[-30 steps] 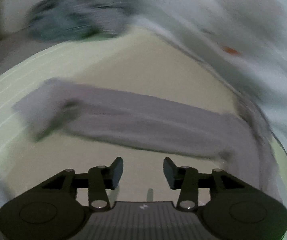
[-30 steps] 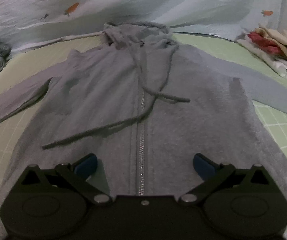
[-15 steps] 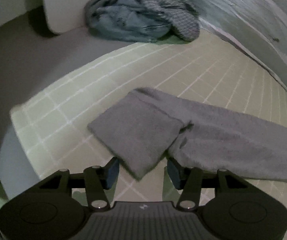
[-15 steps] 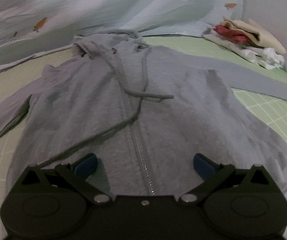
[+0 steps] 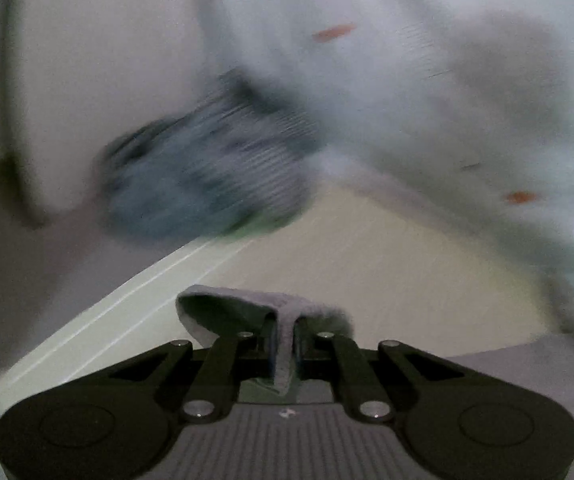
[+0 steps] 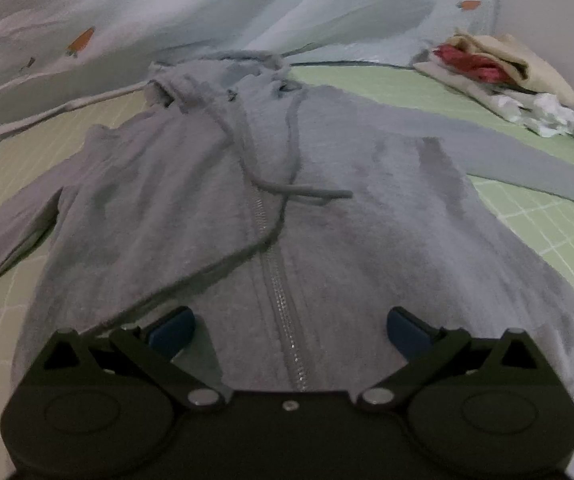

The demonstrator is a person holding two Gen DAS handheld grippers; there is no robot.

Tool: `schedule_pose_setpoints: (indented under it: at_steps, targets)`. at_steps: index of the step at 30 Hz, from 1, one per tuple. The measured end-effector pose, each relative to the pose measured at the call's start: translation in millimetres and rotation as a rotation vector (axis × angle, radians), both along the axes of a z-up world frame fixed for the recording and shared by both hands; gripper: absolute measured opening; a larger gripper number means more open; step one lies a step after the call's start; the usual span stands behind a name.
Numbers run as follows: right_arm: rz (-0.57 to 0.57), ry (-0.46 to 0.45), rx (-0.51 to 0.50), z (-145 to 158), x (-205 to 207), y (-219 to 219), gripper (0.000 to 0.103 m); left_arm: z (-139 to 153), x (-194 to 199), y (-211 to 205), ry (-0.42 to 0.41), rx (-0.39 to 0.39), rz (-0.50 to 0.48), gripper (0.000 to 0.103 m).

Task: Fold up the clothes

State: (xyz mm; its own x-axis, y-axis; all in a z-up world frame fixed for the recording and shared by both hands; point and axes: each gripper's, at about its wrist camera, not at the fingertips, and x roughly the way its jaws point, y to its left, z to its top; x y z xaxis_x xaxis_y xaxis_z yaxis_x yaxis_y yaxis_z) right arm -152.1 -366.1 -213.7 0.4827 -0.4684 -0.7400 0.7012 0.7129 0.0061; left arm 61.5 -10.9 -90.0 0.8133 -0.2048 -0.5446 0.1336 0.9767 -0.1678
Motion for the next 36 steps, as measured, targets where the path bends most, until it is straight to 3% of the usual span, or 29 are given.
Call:
schedule_pose_setpoints:
  at_steps: [4, 6, 8, 12, 15, 17, 18, 20, 21, 28, 31, 36]
  targets:
    - [0.093, 0.023, 0.033, 3, 3, -13, 0.103, 39, -33, -81, -0.088, -0.122, -0.377, 0.014]
    - [0.135, 0.030, 0.048, 4, 4, -17, 0.103, 45, -50, -114, -0.068, -0.204, -0.511, 0.036]
    - [0.171, 0.027, 0.068, 7, 3, -21, 0.103, 40, -63, -135, -0.029, -0.253, -0.574, 0.066]
    - [0.214, -0.017, 0.127, 14, -7, -34, 0.097, 19, -73, -158, 0.075, -0.126, -0.537, 0.072]
    - [0.203, -0.082, 0.178, 19, -20, -48, 0.080, -1, -70, -164, 0.178, -0.012, -0.432, 0.077]
    - [0.183, -0.126, 0.214, 24, -27, -57, 0.055, -13, -70, -164, 0.237, 0.032, -0.394, 0.077]
    - [0.173, -0.145, 0.240, 26, -31, -62, 0.050, -17, -70, -164, 0.263, 0.036, -0.387, 0.077]
    - [0.163, -0.178, 0.290, 31, -36, -69, 0.024, -24, -73, -167, 0.312, 0.038, -0.383, 0.080]
    - [0.159, -0.194, 0.315, 33, -38, -73, 0.021, -28, -76, -169, 0.333, 0.040, -0.385, 0.082]
    - [0.120, -0.331, 0.468, 37, -60, -96, 0.018, -59, -98, -205, 0.432, 0.150, -0.432, 0.084]
    - [0.071, -0.322, 0.473, 32, -57, -107, 0.019, -67, -109, -218, 0.451, 0.203, -0.424, 0.084]
    - [0.143, -0.317, 0.601, 22, -39, -130, 0.041, -84, -113, -234, 0.488, 0.202, -0.372, 0.087]
